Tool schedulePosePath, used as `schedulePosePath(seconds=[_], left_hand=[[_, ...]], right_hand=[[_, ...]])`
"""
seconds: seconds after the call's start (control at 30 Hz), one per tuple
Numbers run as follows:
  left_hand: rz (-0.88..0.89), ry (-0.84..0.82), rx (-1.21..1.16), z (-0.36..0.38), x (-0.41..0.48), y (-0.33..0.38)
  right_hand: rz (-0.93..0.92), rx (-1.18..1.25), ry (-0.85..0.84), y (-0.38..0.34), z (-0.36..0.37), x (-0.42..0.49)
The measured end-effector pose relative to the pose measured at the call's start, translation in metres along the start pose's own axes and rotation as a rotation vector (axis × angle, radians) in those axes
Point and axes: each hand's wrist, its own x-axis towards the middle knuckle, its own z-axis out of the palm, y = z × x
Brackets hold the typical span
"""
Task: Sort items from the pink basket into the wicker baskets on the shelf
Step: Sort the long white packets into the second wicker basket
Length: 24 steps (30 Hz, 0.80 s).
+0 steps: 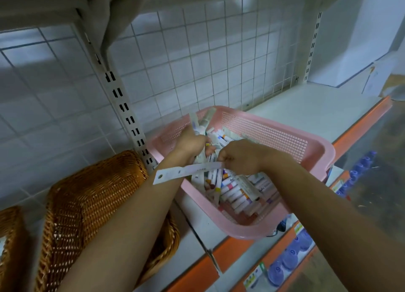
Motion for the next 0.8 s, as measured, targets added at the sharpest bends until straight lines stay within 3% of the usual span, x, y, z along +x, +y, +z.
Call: schedulePosePath(seconds=[0.13,0.37,0.6,0.8], left_hand=[[0.063,0.064,0.007,-0.007,-0.013,0.015],[0.090,-0.026,0.197,-0.040,-0.048,0.040],[-0.018,-0.129,-0.240,-0.083,-0.091,0.017],[-0.050,-0.003,-0.440,-0.139,-0.129,-0.005]], right_hand=[[-0.010,0.085,0.141,-0.003,-0.010,-0.005],[-0.046,0.197,0.353,-0.020,-0.031,-0.020],[-0.037,0.537,0.370,-0.072,-0.025,-0.031],[-0.037,0.817,0.280,-0.137,0.003,-0.024]])
